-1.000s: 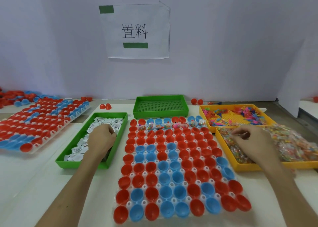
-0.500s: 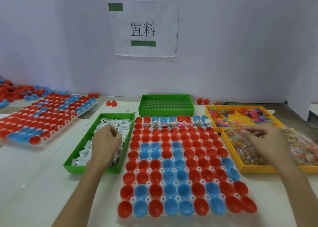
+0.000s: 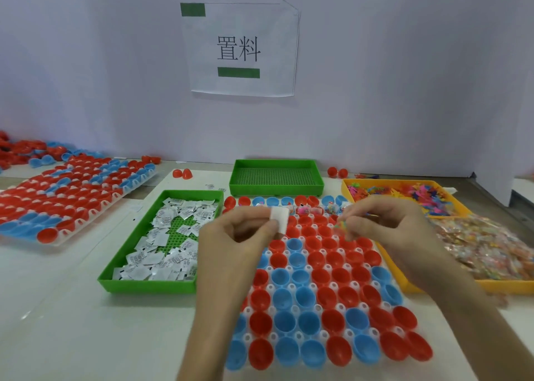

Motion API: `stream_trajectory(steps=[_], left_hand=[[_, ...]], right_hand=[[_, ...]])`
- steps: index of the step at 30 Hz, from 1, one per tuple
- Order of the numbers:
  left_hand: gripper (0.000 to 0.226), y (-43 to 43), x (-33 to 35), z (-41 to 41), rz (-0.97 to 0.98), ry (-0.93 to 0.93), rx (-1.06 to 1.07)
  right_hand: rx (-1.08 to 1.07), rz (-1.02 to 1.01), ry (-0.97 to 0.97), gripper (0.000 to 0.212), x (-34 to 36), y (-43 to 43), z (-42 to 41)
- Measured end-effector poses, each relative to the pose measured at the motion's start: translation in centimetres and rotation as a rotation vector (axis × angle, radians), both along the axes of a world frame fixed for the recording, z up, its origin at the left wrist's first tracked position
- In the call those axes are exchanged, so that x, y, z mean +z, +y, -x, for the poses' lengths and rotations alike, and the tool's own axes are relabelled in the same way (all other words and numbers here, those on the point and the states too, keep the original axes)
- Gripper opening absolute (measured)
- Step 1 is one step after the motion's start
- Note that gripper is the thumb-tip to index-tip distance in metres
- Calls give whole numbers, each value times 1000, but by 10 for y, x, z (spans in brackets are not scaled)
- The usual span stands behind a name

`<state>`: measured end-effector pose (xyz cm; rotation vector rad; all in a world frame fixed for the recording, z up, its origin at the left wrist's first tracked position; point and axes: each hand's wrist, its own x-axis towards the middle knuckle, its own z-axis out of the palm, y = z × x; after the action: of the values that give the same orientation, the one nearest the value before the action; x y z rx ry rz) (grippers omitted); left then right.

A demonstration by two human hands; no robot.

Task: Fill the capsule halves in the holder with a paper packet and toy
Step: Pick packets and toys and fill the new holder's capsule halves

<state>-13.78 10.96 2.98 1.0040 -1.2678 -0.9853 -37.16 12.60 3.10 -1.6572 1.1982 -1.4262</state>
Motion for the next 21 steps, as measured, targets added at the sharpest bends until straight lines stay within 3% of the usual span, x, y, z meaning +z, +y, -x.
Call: stream_trajectory(steps=[3, 11, 16, 21], left_hand=[[19, 9, 1, 8, -8, 76, -35], [28, 18, -1, 8, -26, 120, -113], [13, 15, 3, 11, -47, 236, -129], [8, 11, -1, 15, -26, 190, -58]], right_hand=[[151, 36, 104, 9, 20, -6, -29], [149, 87, 405, 10, 40, -32, -57], [216, 87, 460, 9, 49, -48, -54], [360, -18, 505, 3, 67, -52, -36]])
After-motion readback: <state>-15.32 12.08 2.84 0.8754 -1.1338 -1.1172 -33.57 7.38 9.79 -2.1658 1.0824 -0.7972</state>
